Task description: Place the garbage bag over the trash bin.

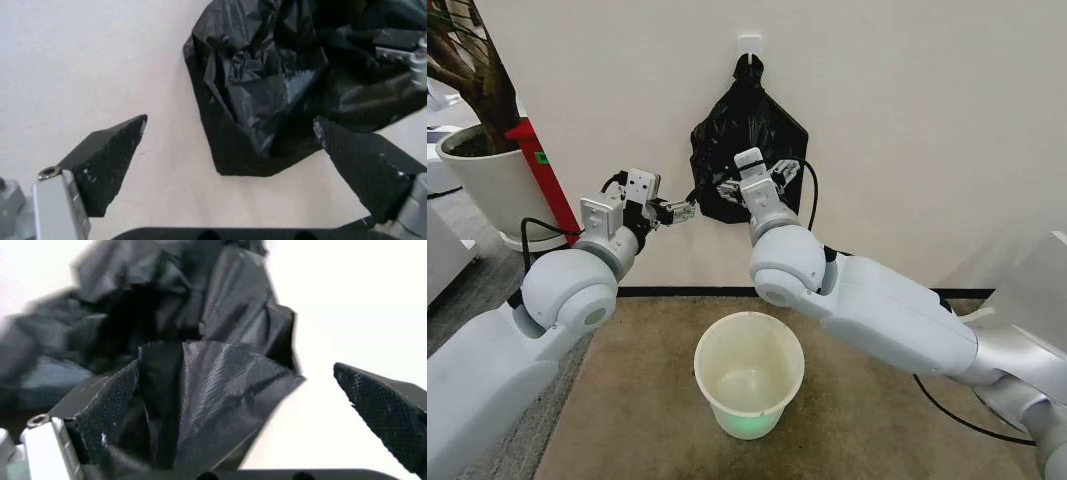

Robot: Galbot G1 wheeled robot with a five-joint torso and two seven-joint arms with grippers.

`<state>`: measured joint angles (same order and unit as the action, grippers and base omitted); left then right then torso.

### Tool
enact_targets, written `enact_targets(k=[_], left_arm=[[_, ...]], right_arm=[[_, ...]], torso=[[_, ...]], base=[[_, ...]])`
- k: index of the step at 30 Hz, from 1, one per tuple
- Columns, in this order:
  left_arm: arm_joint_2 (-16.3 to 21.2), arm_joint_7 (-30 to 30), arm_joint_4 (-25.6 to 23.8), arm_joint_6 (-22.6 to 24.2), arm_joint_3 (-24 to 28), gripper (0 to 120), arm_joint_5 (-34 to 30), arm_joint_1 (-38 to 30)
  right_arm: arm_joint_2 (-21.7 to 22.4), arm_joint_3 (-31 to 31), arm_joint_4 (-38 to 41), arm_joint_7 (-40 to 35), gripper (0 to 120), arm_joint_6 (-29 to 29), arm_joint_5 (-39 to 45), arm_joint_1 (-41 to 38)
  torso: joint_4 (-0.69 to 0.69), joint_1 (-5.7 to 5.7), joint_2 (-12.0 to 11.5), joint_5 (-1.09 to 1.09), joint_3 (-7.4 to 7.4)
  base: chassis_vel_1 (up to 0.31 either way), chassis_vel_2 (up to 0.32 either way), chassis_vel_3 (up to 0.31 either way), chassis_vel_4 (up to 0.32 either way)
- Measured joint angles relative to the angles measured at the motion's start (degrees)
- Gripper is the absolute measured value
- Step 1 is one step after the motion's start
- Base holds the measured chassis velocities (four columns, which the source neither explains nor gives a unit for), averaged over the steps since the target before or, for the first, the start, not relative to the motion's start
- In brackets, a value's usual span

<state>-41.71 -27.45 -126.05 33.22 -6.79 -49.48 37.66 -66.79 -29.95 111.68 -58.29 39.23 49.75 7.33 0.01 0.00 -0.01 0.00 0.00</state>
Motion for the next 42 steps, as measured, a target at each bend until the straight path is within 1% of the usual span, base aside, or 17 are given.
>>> enact_targets(k=[3, 5, 6, 9, 13, 15, 16, 21, 23, 25, 32, 34, 36, 38, 42], left_arm=[[-0.16, 0.42, -0.1, -0.12, -0.03, 100, 0.0, 0.13], [-0.31, 0.82, -0.11, -0.27, -0.05, 100, 0.0, 0.3], [-0.31, 0.82, -0.11, -0.27, -0.05, 100, 0.0, 0.3], [-0.67, 1.75, -0.12, -0.74, -0.09, 99, 0.29, 0.44], [-0.87, 2.49, 0.25, -0.94, 0.02, 99, 0.94, -0.05], [-1.07, 2.83, 0.86, -0.97, 0.27, 99, 1.3, -0.76], [-1.21, 2.89, 1.11, -0.97, 0.39, 99, 1.35, -1.04], [-1.4, 2.98, 1.32, -0.97, 0.6, 99, 1.36, -1.46], [-1.44, 3.04, 1.22, -1.02, 0.69, 99, 1.35, -1.55], [-1.43, 3.1, 0.96, -1.15, 0.68, 100, 1.35, -1.35], [-1.32, 3.49, 0.32, -1.4, 0.43, 100, 1.43, -0.79], [-1.36, 3.83, 0.26, -1.56, 0.36, 100, 1.8, -0.58], [-1.41, 3.93, 0.26, -1.61, 0.35, 100, 1.9, -0.54], [-1.55, 4.26, 0.26, -1.69, 0.42, 100, 2.17, -0.48], [-1.57, 5.05, 0.3, -1.82, 0.61, 99, 2.49, -0.33]], right_arm=[[0.57, -0.53, -1.06, 0.03, 100, 1.02, -2.25, 0.0], [1.26, -0.51, -2.44, 0.76, 100, 1.26, -6.03, 0.04], [1.26, -0.51, -2.44, 0.76, 100, 1.26, -6.03, 0.04], [2.5, 1.05, -4.82, 1.41, 100, 1.8, -8.43, 0.38], [2.97, 1.54, -5.35, 1.26, 100, 2.07, -8.45, 0.64], [3.09, 1.18, -3.96, -0.16, 100, 2.45, -5.76, 1.11], [3.02, 1.02, -3.51, -0.94, 100, 2.57, -4.64, 1.55], [2.59, 1.09, -4.15, -1.56, 100, 2.57, -4.35, 2.31], [1.82, 2.46, -7.33, -1.86, 100, 2.05, -5.36, 2.52], [1.71, 3.07, -8.67, -1.8, 100, 1.68, -6.6, 2.52], [1.71, 4.57, -10.15, -1.79, 100, 1.19, -7.78, 2.31], [1.45, 5.64, -11.66, -1.39, 100, 0.7, -10.2, 1.97], [1.33, 5.93, -12.14, -1.16, 100, 0.55, -10.93, 1.88], [0.92, 7.46, -13.64, -0.22, 100, -0.52, -14.03, 1.66], [0.73, 8.5, -13.76, 0.48, 100, -2.04, -16.84, 1.61]], torso=[[-0.02, 0.0, 0.0, 0.01, 0.0], [-0.02, 0.0, 0.0, 0.0, 0.0], [-0.02, 0.0, 0.0, 0.0, 0.0], [-0.02, 0.0, 0.0, 0.01, 0.0], [-0.02, 0.0, 0.0, 0.01, 0.0], [-0.02, 0.0, 0.0, 0.0, -0.01], [-0.02, 0.0, 0.01, 0.01, -0.01], [-0.02, 0.0, 0.01, 0.0, -0.01], [-0.01, 0.0, 0.01, 0.0, -0.01], [-0.01, 0.0, 0.01, 0.01, 0.0], [-0.02, 0.0, 0.01, 0.0, -0.01], [-0.01, 0.0, 0.01, 0.0, -0.01], [-0.01, 0.0, 0.01, 0.0, -0.01], [-0.01, 0.0, 0.01, 0.01, -0.01], [-0.02, 0.0, 0.01, 0.01, -0.01]], base=[[0.0, 0.0, 0.0, 0.0], [0.0, 0.0, 0.0, 0.0], [0.0, 0.0, 0.0, 0.0], [0.0, 0.0, 0.0, 0.0], [0.0, 0.0, 0.0, 0.0], [0.0, 0.0, 0.0, 0.0], [0.0, 0.0, 0.0, 0.0], [0.0, 0.0, 0.0, 0.0], [0.0, 0.0, 0.0, 0.0], [0.0, 0.0, 0.0, 0.0], [0.0, 0.0, 0.0, 0.0], [0.0, 0.0, 0.0, 0.0], [0.0, 0.0, 0.0, 0.0], [0.0, 0.0, 0.0, 0.0], [0.0, 0.0, 0.0, 0.0]])
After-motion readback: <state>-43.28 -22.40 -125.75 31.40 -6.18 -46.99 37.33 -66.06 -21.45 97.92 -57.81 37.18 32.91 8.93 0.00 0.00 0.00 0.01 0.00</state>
